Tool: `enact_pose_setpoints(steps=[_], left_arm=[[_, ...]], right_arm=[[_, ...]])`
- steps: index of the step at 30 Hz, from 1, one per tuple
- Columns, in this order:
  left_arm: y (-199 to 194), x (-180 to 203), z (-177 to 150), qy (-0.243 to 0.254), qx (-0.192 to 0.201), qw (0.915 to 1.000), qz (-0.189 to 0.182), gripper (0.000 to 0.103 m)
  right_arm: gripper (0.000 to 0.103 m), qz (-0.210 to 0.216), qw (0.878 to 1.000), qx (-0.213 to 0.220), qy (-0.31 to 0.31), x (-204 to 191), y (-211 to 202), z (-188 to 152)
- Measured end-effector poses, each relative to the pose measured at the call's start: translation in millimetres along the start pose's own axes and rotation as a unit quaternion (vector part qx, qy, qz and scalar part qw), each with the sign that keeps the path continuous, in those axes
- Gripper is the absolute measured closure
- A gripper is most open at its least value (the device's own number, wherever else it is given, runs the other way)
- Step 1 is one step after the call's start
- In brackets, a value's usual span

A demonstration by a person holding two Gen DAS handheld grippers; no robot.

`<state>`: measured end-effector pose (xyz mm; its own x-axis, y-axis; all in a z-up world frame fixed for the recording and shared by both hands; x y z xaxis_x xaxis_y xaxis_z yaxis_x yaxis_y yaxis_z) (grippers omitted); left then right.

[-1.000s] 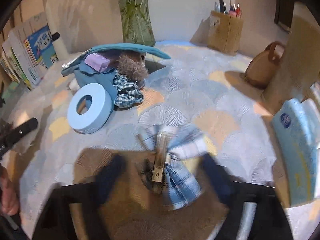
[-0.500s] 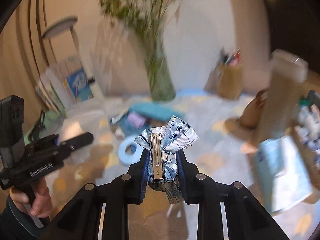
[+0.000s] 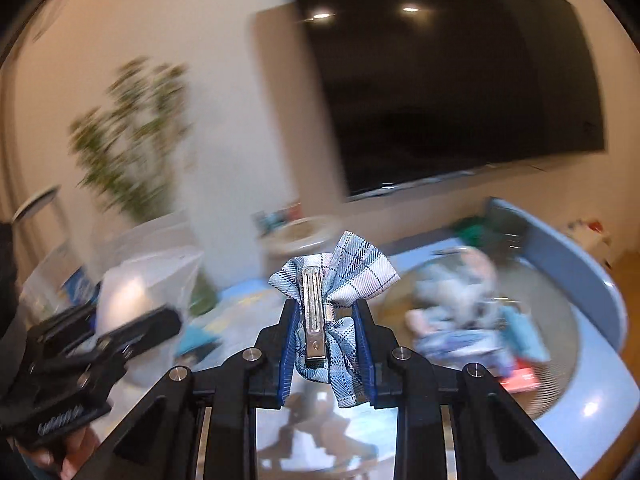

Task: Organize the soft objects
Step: 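Carry the zip bag and plaid bow clip toward the glass bowl, then open both grippers over the glass bowl to drop the bag and clip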

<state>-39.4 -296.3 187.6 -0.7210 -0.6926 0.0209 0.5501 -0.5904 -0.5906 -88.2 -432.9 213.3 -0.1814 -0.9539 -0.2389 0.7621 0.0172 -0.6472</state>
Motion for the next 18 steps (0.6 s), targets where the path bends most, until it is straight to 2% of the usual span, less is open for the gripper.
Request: enact_pose_setpoints(steps=[4,9,13,15,16,17,18], left_arm=[[46,37,16,0.019,-0.021,0.9988,-0.039,0.066],[101,67,26,0.032,-0.059,0.9958,-0.061,0.066],[141,75,27,0.025,-0.086,0.9942,-0.06,0.065],[153,81,24,0.022,-0.1,0.9927,-0.064,0.063],[160,81,22,0.018,-0.113,0.9912,-0.066,0.054],[164,81,21,0.016,-0.121,0.9903,-0.067,0.048],[166,82,18,0.015,-0.126,0.9896,-0.068,0.037]], right_arm=[[0.077,-0.037,0.997,-0.009,0.068,67,7,13],[0.077,-0.07,0.986,-0.041,0.146,138,28,15],[0.076,-0.078,0.98,-0.07,0.17,167,47,16],[0.072,-0.079,0.977,-0.086,0.178,177,57,16],[0.068,-0.079,0.976,-0.094,0.182,181,60,15],[0.058,-0.076,0.975,-0.101,0.185,185,62,13],[0.047,-0.071,0.974,-0.102,0.188,187,63,12]])
Point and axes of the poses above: each gripper's, at about its wrist camera, not at the fingertips, and y roughly the way its jaws point, x to its right, z to its top, the point moved 1 cm from there along y, roughly the way its jaws point, and after that the axes turned 7 degrees about -x, right-handed, at the moved point
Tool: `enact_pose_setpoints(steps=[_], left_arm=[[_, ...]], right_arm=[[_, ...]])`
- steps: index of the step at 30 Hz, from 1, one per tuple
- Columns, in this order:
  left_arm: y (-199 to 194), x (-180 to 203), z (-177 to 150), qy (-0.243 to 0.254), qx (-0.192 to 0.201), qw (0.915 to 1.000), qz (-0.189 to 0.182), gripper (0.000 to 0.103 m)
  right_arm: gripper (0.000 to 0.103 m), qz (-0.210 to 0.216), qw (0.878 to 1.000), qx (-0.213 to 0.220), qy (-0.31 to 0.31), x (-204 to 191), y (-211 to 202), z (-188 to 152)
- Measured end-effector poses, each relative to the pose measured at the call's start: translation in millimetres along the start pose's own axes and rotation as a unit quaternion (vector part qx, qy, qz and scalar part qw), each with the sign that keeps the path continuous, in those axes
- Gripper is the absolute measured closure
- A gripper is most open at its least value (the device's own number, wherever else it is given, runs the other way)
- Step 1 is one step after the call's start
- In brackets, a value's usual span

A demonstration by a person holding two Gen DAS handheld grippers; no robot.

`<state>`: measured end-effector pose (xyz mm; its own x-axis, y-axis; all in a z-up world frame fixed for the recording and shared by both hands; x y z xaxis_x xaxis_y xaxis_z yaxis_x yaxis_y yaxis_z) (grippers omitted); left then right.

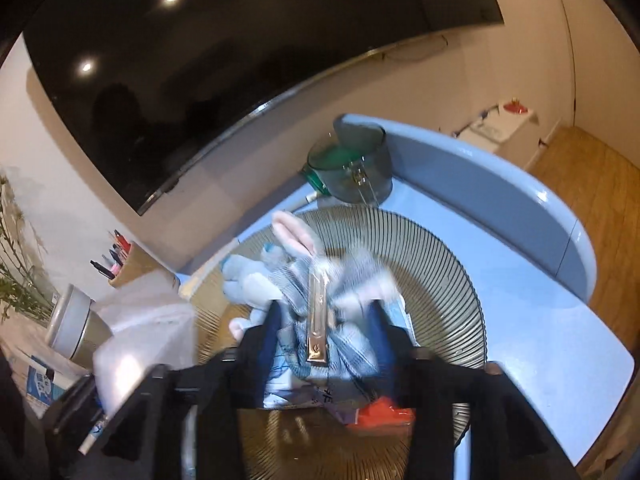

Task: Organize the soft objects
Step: 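Open both grippers over the glass bowl to drop the bag and clip, then return both open grippers to the remaining items on the table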

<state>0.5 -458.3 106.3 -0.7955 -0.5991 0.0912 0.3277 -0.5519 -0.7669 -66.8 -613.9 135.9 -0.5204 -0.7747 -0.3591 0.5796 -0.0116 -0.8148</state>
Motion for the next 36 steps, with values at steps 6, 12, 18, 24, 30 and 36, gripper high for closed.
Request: enact_pose_setpoints(steps=[6,12,18,24,30,36], left_arm=[[-4,12,-15,0.045,-0.016,0.9989,-0.001,0.025],[-35,14,-42,0.072,-0.012,0.9973,0.01,0.025],[-78,1,-66,0.048,0.008,0.9988,0.008,0.025],[-134,-31,-106,-0.008,0.04,0.9988,0.027,0.025],[-202,-85,-161,-0.078,0.078,0.9902,0.086,0.025],[-242,-163,-231,-0.193,0.087,0.9643,0.159,0.025]], right_arm=[[0.041,0.009,1.0,0.005,0.009,12,-9,-7],[0.041,0.022,0.999,0.012,0.026,20,-27,-24],[0.04,0.027,0.999,0.011,0.017,3,-45,-49],[0.04,0.037,0.999,0.009,-0.038,-46,-65,-76],[0.032,0.053,0.99,0.004,-0.132,-122,-81,-114],[0.021,0.066,0.968,-0.007,-0.241,-208,-67,-166]])
Point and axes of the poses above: each gripper's, at about its wrist camera, not at the fingertips, and y roughly the way its jaws point, x to its right, z to its top, the point moved 1 cm from there along y, roughly the way its jaws point, and after that the axes turned 7 degrees about -x, right-handed, at the moved point
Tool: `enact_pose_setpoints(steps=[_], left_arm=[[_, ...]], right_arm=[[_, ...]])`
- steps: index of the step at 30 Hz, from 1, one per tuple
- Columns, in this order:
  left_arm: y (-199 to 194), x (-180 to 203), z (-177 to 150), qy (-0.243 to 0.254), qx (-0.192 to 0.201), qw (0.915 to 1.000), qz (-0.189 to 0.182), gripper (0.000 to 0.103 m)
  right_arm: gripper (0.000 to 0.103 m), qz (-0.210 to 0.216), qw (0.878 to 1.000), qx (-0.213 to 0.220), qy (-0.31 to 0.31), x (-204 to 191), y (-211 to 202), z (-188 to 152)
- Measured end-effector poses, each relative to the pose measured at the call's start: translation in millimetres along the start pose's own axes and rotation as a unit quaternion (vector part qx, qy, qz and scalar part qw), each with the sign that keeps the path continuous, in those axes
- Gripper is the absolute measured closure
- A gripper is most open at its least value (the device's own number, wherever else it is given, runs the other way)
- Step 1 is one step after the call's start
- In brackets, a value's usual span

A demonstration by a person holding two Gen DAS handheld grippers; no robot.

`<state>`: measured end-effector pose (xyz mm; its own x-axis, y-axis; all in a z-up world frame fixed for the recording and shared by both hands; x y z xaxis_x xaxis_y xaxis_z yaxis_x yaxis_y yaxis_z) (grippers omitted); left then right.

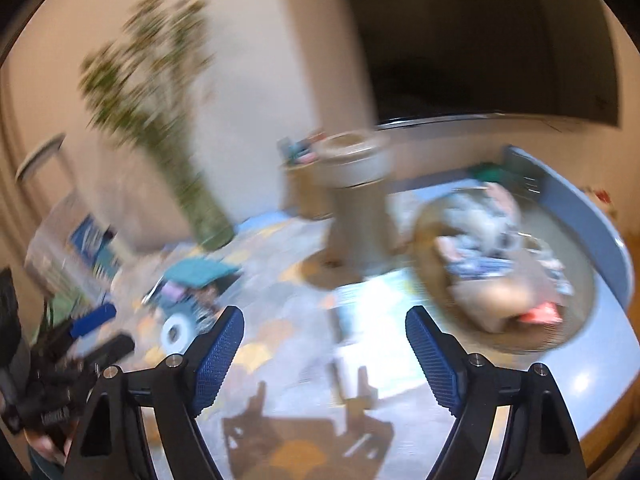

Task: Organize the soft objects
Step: 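Return both open grippers to the remaining items on the table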

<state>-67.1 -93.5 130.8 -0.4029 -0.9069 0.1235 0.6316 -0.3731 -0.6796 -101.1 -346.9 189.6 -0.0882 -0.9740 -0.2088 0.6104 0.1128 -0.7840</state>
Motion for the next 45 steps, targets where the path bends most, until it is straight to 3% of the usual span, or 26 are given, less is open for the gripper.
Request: enact_pose_setpoints(steps=[6,10,13,15,18,29,34,39,42,45], left_arm=[[38,-90,-43,-0.08,-0.055,0.9888,0.113,0.025],[64,-123,-74,-0.106,-0.09,0.9826,0.123,0.025],[70,-136,-82,-0.126,-0.106,0.9806,0.106,0.025],[65,-137,-81,-0.131,-0.087,0.9834,0.091,0.025],[70,-134,-82,-0.125,-0.098,0.9838,0.083,0.025],[68,-127,-82,-0.105,-0.097,0.986,0.086,0.025],[66,-115,-77,-0.088,-0.109,0.9866,0.083,0.025],[65,-80,-63,-0.038,-0.126,0.9894,0.063,0.025],[80,-67,-47,-0.016,-0.117,0.9909,0.064,0.025],[104,-73,-39,-0.024,-0.127,0.9902,0.052,0.025]], right_arm=[[0.021,0.038,0.996,-0.055,-0.054,-65,73,-17],[0.021,0.047,0.992,-0.097,-0.063,-80,129,-35],[0.021,0.042,0.99,-0.118,-0.062,-82,157,-48],[0.021,0.045,0.99,-0.121,-0.062,-84,167,-53],[0.021,0.032,0.989,-0.128,-0.063,-84,177,-56],[0.018,-0.013,0.988,-0.123,-0.097,-94,182,-59],[0.016,0.008,0.987,-0.133,-0.086,-91,182,-56],[0.017,0.104,0.98,-0.17,-0.031,-88,183,-28],[0.017,0.095,0.983,-0.154,-0.043,-99,188,-5],[0.017,0.08,0.986,-0.131,-0.07,-115,204,13]])
Point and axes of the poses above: each gripper's, at about its wrist camera, not at the fingertips, and y roughly the way its jaws point, x to its right, z to its top, the point moved 1 cm from there along y, roughly the way its jaws point, and after that the axes turned 7 degrees about -x, right-handed, at the moved point
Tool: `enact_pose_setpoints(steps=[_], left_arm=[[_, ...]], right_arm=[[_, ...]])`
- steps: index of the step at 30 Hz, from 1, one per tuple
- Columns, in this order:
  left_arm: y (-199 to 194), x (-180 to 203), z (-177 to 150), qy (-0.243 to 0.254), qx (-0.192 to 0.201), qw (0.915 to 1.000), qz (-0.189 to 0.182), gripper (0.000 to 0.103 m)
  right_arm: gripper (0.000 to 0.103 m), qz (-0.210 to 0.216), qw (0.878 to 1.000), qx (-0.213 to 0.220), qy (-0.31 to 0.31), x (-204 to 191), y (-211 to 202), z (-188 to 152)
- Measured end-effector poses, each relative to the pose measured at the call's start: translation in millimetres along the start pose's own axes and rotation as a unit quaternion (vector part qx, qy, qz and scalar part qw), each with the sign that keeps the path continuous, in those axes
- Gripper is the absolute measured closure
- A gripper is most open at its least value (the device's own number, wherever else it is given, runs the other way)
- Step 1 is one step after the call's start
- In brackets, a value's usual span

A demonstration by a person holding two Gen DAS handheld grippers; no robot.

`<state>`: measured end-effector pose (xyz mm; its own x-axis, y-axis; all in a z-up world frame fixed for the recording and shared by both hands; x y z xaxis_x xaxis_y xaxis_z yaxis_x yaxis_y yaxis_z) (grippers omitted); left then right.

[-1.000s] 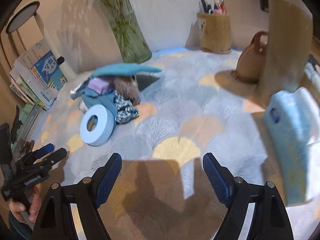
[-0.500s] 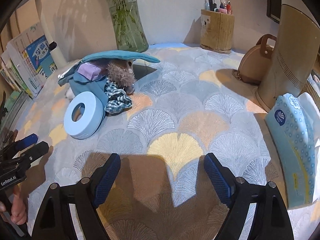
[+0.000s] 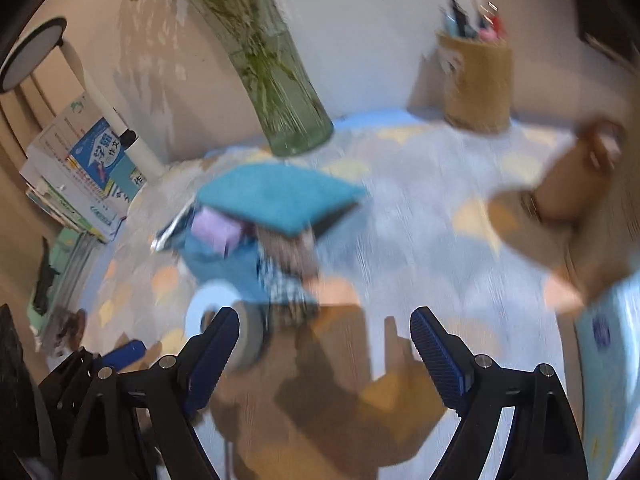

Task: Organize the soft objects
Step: 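Return both open grippers to the remaining items on the table, then grasp the white tape roll with left gripper while right grasps plaid scrunchie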

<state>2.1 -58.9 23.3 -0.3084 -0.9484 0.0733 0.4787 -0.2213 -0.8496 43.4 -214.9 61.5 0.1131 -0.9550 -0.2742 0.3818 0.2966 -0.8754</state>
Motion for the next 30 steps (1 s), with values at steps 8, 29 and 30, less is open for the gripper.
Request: enact_pose_setpoints(steps=[8,29,30], left_arm=[[25,-7,13,-0.04,-0.007,0.9982,-0.045,0.025],[-22,-29,-34,-0.059,0.046,0.9962,-0.044,0.044],[-22,-30,-34,-0.061,0.049,0.9959,-0.044,0.044]], right_arm=[[0.021,0.032,0.999,0.029,0.005,0,39,30],[0.069,0.121,0.986,0.11,0.029,32,-54,-41],[0.069,0.129,0.985,0.106,0.033,36,-60,-46]])
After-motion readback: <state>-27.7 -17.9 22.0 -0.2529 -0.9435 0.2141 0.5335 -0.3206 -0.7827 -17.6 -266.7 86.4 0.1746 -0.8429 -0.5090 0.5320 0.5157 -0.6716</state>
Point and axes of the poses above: each gripper's, at about its wrist camera, not at the fingertips, and y roughly the way its jaws point, x to its right, z to its top, the point moved 1 cm from there along y, roughly the way its jaws point, and after that the axes turned 7 degrees about -x, right-handed, at the moved point
